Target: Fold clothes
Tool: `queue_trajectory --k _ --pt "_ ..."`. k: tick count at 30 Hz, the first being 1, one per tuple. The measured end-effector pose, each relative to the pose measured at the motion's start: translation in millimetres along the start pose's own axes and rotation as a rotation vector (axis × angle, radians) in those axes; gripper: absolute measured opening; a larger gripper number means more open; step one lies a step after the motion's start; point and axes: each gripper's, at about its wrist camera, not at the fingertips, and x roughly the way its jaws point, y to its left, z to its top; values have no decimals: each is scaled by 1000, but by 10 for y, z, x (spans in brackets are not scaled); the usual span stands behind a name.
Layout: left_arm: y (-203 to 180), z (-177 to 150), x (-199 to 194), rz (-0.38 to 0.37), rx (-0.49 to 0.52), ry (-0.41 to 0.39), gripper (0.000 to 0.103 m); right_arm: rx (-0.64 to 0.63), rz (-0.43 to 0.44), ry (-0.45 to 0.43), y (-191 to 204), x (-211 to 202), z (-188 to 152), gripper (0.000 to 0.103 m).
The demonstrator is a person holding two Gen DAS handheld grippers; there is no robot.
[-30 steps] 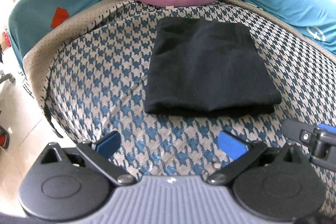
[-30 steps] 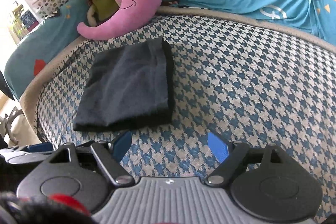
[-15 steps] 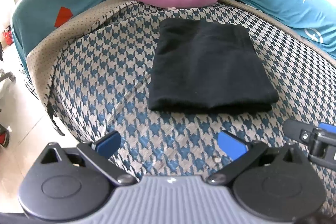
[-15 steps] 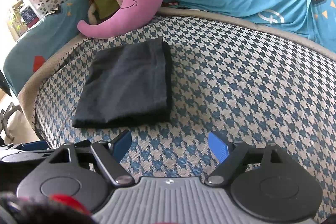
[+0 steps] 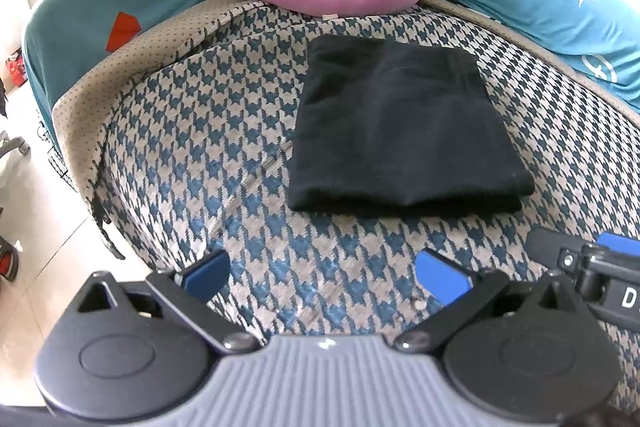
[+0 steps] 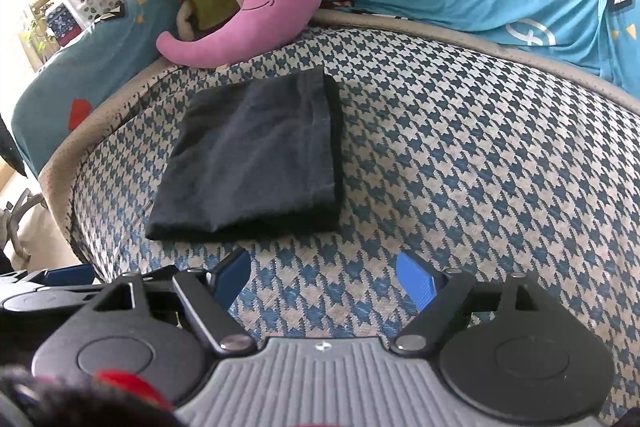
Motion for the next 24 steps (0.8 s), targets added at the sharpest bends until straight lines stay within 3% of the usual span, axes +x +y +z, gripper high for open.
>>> queue_trajectory --k 24 --pt "-7 -2 -8 12 18 -13 103 0 -1 2 -14 13 6 81"
